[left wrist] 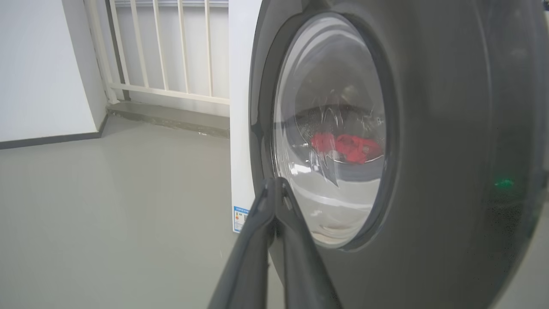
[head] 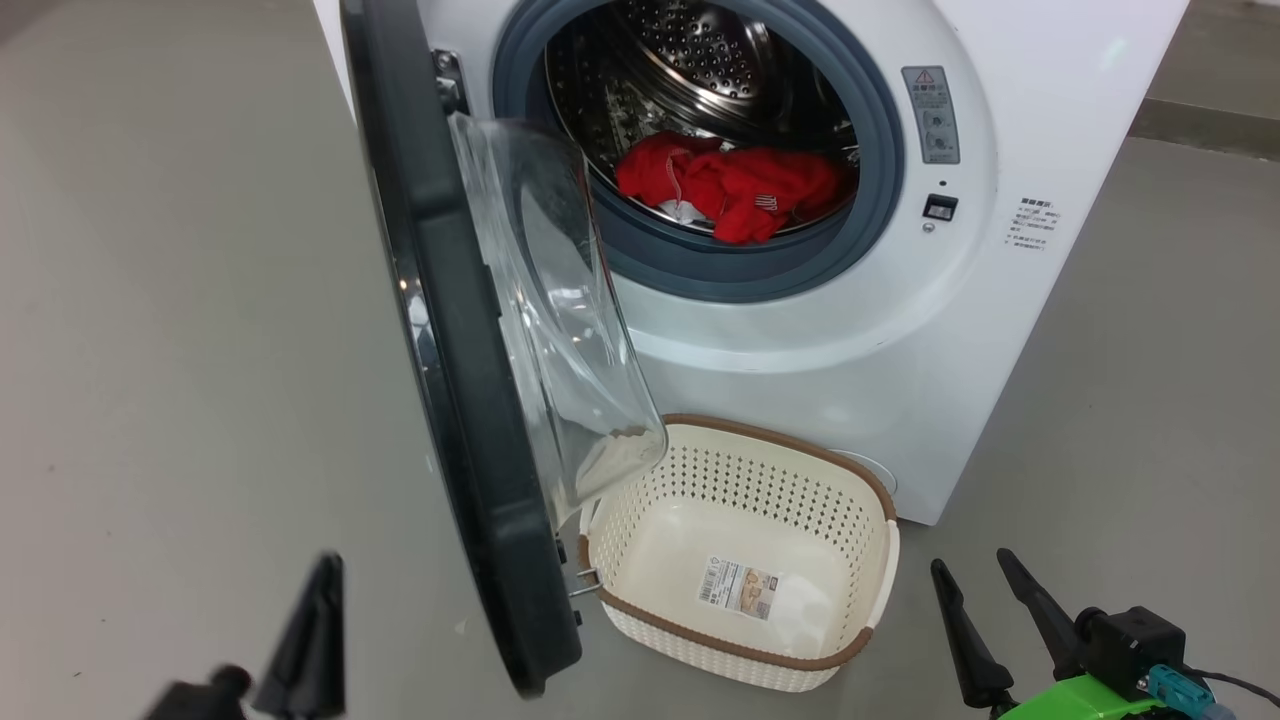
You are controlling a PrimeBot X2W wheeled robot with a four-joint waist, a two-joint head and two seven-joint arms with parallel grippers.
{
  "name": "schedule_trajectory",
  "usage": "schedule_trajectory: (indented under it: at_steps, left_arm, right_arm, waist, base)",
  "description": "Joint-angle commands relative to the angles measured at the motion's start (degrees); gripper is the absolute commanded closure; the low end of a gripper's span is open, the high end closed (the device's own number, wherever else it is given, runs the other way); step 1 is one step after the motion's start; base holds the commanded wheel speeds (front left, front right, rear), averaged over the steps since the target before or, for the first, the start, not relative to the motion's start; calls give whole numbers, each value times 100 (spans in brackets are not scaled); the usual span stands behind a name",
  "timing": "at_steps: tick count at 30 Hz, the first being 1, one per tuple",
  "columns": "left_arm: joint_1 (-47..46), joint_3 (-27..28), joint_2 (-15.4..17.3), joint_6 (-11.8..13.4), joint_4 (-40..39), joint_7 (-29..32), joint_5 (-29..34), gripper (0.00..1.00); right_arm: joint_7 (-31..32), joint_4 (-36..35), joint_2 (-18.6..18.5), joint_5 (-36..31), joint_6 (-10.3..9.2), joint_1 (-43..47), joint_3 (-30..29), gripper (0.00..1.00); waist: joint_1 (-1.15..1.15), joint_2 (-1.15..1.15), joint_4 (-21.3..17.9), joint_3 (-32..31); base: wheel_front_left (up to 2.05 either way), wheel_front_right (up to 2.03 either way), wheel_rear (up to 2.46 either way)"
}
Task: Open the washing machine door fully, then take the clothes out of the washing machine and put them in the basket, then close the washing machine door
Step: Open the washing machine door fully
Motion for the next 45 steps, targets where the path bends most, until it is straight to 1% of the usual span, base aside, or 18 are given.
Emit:
schedule_trajectory:
  at_steps: [1,4,7,10,13,16,18,21,24,25,29,32,37,45]
  left_arm:
    - [-315,284,59,65,-364,-70,-112,100]
    - [-454,361,59,134,-970,-70,-289,100]
    - [-558,198,59,208,-1734,-70,-388,100]
    - [-576,-241,59,231,-2411,-70,-428,100]
    - [-470,-870,59,170,-2585,-70,-438,100]
    - [-396,-1454,59,77,-2397,-70,-479,100]
    - [-354,-1717,59,55,-2150,-70,-551,100]
    - [-328,-1987,59,45,-1688,-70,-770,100]
    - [-367,-2136,59,42,-1185,-70,-966,100]
    - [-367,-2136,59,42,-1185,-70,-966,100]
    - [-461,-2206,59,50,-656,-70,-1049,100]
    - [-510,-2185,59,101,-414,-70,-1107,100]
    - [-592,-2018,59,195,-134,-70,-1185,100]
    - [-589,-1701,59,206,-63,-70,-1210,100]
  right_arm:
    - [-38,-135,-39,-58,36,-87,100,0]
    - [-38,-153,-34,-73,36,-87,102,0]
    - [-38,-168,-31,-87,36,-88,108,0]
    - [-38,-178,-32,-96,36,-97,125,0]
    - [-38,-185,-31,-98,36,-108,143,0]
    - [-38,-179,-18,-92,36,-114,138,0]
    - [-38,-167,-13,-96,36,-126,155,0]
    - [-38,-148,-8,-91,36,-146,176,0]
    - [-38,-129,-4,-98,36,-157,170,0]
    - [-38,-129,-4,-98,36,-157,170,0]
    - [-38,-113,5,-108,36,-163,188,0]
    - [-38,-119,7,-112,36,-163,190,0]
    - [-38,-122,4,-120,36,-170,191,0]
    - [-38,-125,22,-130,36,-176,186,0]
  waist:
    - [0,0,7,1]
    - [0,0,11,4]
    - [0,0,5,15]
    - [0,0,-16,27]
    - [0,0,-40,46]
    - [0,0,-57,66]
    - [0,0,-75,80]
    - [0,0,-97,96]
    - [0,0,-108,105]
    - [0,0,-108,105]
    - [0,0,-121,101]
    - [0,0,-117,104]
    - [0,0,-77,112]
    - [0,0,5,117]
  base:
    - [0,0,0]
    - [0,0,0]
    - [0,0,0]
    - [0,0,0]
    - [0,0,0]
    - [0,0,0]
    - [0,0,0]
    - [0,0,0]
    - [0,0,0]
    - [0,0,0]
    - [0,0,0]
    - [0,0,0]
    - [0,0,0]
    - [0,0,0]
